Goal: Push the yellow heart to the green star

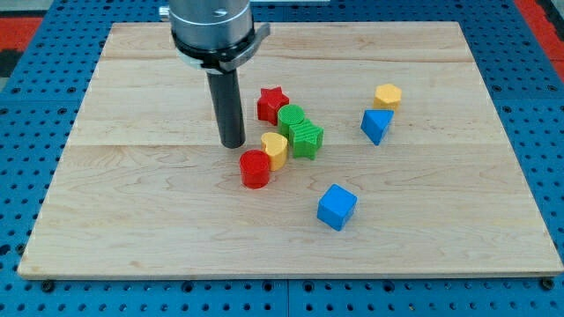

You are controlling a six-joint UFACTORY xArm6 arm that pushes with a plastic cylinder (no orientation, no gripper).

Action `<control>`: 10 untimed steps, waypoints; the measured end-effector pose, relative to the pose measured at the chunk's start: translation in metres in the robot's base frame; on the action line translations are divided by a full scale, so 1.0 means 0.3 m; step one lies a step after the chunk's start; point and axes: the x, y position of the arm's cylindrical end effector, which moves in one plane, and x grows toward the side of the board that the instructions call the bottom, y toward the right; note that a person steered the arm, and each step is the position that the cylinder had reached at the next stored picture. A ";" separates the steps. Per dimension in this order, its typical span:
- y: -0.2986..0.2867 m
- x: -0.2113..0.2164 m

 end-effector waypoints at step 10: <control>-0.197 0.194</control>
